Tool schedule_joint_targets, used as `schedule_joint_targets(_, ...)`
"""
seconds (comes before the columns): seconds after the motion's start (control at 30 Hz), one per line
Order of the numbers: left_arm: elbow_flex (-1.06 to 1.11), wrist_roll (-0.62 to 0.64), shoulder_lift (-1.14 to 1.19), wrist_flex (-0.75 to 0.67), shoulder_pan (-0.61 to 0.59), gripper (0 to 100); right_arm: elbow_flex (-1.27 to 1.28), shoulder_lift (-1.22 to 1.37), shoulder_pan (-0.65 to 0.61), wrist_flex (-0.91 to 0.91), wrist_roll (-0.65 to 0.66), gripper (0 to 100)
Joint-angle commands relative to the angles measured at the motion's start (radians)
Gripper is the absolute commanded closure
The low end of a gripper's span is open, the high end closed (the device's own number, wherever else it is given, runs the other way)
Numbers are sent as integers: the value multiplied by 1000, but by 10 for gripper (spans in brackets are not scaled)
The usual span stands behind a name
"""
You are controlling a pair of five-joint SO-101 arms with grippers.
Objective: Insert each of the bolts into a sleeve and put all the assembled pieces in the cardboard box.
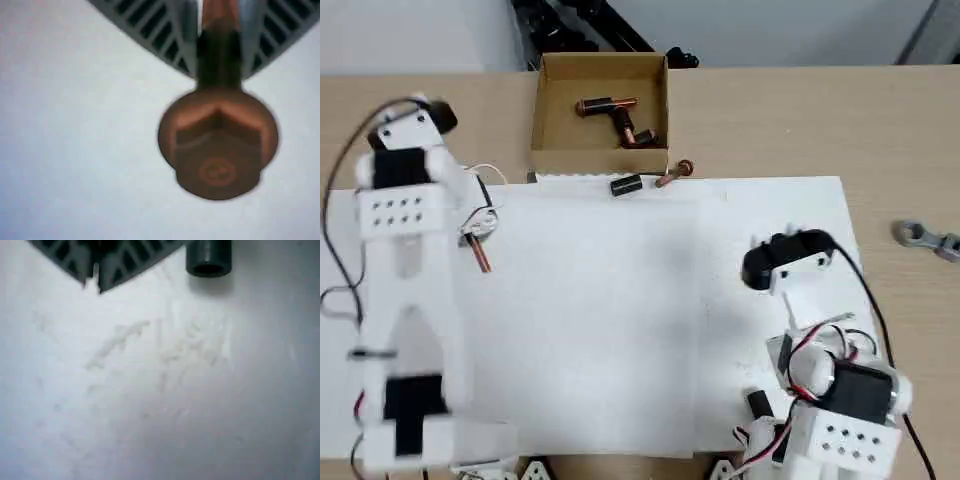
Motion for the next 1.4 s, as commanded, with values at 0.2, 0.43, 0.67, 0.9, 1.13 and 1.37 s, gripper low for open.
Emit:
schedule_joint_targets(0.2,-38,-157,-230,-150,-41,994,-133,162,105,42,-14,894)
schedule_joint_targets(0.43,-39,-160,-172,-176,-68,994,-387,576,76,116,-23,891)
schedule_joint_targets(0.67,-42,-160,-138,-176,-71,994,-598,837,-117,124,-249,891)
schedule_joint_targets(0.9,-38,-163,-137,-203,-71,994,-525,957,-383,111,-446,890)
schedule_joint_targets(1.13,-28,-163,-137,-272,-71,994,-537,1130,-387,113,-459,890)
schedule_joint_targets(1.37,15,-161,-137,-328,-72,994,-698,1175,-403,-116,-408,835)
